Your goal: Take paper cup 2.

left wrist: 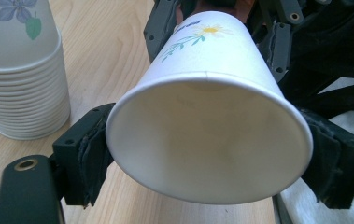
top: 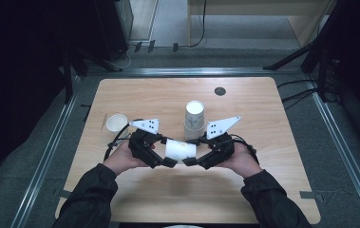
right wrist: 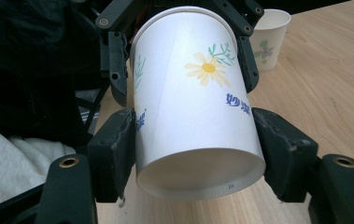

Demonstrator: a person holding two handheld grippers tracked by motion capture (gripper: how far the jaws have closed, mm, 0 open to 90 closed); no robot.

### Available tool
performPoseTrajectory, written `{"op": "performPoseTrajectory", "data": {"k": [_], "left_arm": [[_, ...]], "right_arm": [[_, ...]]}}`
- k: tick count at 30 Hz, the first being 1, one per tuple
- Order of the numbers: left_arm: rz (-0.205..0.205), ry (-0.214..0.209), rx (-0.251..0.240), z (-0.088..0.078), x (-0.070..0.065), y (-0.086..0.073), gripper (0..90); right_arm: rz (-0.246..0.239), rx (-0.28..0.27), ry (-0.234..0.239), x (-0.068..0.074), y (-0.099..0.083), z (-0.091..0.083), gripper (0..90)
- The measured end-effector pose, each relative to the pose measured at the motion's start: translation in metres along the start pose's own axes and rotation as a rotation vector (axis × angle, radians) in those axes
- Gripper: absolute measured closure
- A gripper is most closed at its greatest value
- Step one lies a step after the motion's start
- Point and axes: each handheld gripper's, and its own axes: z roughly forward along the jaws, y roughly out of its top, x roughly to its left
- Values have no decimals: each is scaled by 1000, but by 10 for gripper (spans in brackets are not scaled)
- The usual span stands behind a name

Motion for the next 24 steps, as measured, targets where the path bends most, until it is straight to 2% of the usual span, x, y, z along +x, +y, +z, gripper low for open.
{"op": "performPoseTrajectory", "data": {"k": [2,12,16,17,20,24], "left_arm": [[-1,-1,2,0,0,0,199],[5,2,4,-1,-1,0,220],[-2,22,17,-5,0,1,219],[-7,21,19,-6,1,1,219],[0,56,30,-15,-1,5,219],[13,76,45,-25,-5,12,219]], "right_arm": [[-3,1,3,0,0,1,343],[-5,8,2,1,0,1,342],[-33,23,-19,1,0,2,299],[-24,29,-24,1,-1,2,281],[-13,30,-35,-1,-2,1,255],[-6,37,-49,-4,-4,0,252]]}}
